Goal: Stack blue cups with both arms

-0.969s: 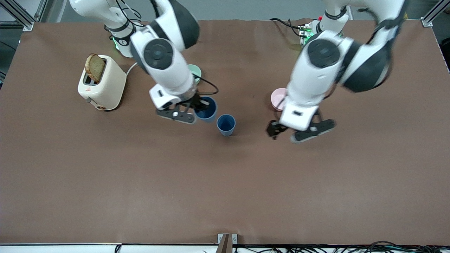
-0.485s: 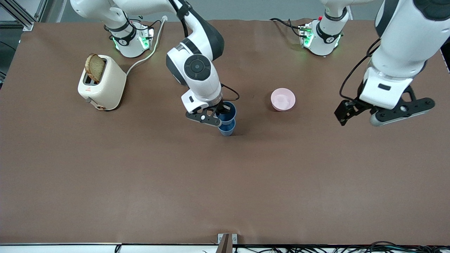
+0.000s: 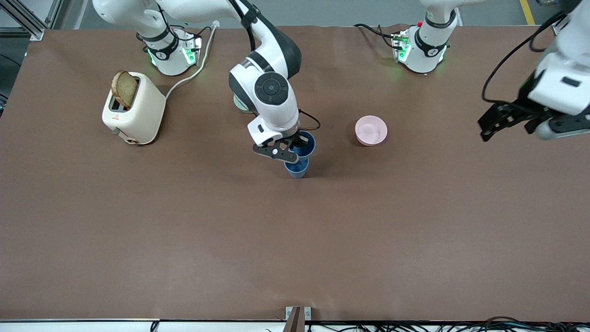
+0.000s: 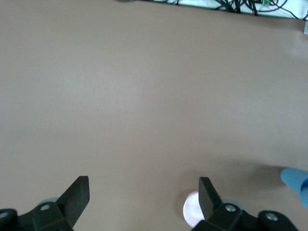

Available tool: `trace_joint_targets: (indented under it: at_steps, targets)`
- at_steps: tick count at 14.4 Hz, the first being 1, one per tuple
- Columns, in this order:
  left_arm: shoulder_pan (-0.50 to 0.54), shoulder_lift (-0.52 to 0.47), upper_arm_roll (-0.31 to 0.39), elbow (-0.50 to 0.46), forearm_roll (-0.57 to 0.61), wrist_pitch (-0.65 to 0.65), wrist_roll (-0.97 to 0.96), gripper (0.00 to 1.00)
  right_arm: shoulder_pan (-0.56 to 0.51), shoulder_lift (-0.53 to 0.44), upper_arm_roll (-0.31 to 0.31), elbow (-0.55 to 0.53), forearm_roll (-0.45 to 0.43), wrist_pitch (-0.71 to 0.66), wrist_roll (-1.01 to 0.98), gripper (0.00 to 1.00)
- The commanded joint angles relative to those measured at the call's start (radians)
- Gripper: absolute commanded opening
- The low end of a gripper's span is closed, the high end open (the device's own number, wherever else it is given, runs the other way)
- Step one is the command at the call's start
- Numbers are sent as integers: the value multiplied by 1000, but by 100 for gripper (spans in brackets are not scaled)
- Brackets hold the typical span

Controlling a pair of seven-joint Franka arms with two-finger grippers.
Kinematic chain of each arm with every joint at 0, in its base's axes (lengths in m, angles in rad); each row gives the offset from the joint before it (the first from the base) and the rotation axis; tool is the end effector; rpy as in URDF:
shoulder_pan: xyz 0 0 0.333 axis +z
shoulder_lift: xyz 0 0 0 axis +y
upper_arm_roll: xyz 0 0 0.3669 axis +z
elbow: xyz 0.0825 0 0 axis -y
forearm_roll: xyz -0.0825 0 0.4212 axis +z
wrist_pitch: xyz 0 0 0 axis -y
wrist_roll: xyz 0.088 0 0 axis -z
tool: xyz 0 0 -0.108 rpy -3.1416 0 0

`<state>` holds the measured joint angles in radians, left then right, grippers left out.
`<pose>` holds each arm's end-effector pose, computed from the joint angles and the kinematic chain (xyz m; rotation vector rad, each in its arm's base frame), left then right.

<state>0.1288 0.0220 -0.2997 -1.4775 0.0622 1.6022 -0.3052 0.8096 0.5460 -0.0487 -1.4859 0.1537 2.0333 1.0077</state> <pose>0.5958 -0.0936 0.7126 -3.0997 -0.2111 -0.1771 0.5421 0.5375 0.3831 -3.0294 0.4706 0.1310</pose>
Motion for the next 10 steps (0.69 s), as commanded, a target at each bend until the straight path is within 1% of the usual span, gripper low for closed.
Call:
trace_joint_targets:
  at_steps: [1, 3, 4, 10]
  targets:
    - [-69, -60, 105, -43, -39, -46, 82, 100, 5, 0, -5, -5, 15, 10, 8, 3]
    - [-87, -74, 157, -52, -41, -74, 176, 100, 8, 11, -5, -7, 12, 8, 8, 3]
    - [-87, -86, 169, -67, -42, -73, 216, 100, 8, 17, -5, -7, 10, 8, 8, 4]
    - [-84, -143, 171, -147, -58, -65, 244, 100, 8, 28, -6, -4, 4, 8, 6, 7]
